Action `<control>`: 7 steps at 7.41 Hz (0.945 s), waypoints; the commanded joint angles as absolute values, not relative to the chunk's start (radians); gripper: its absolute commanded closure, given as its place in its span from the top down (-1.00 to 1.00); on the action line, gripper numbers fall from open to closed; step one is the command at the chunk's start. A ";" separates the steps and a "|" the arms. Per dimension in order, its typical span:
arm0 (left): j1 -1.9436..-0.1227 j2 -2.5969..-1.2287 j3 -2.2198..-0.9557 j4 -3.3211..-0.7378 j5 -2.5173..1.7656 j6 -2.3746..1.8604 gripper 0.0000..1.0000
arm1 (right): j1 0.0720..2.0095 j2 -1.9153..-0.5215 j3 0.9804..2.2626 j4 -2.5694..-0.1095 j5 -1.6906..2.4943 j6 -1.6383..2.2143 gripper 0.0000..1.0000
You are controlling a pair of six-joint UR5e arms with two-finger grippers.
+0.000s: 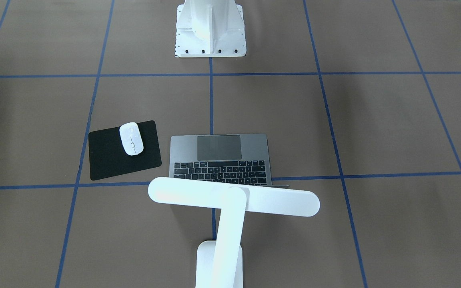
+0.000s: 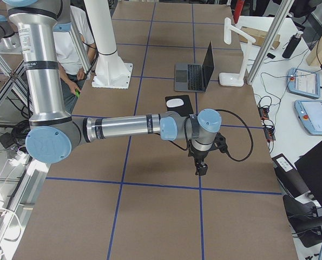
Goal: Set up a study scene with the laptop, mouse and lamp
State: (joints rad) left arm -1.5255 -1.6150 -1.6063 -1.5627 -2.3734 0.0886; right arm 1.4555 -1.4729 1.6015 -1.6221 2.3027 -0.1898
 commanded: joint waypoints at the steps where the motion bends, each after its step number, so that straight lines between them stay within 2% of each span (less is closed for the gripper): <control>1: -1.525 -1.614 -1.621 -1.569 -2.375 0.087 1.00 | 1.456 -1.474 1.601 -1.621 2.315 -0.189 0.99; 7: -1.526 -1.609 -1.632 -1.569 -2.375 0.087 1.00 | 1.456 -1.477 1.595 -1.621 2.313 -0.192 0.99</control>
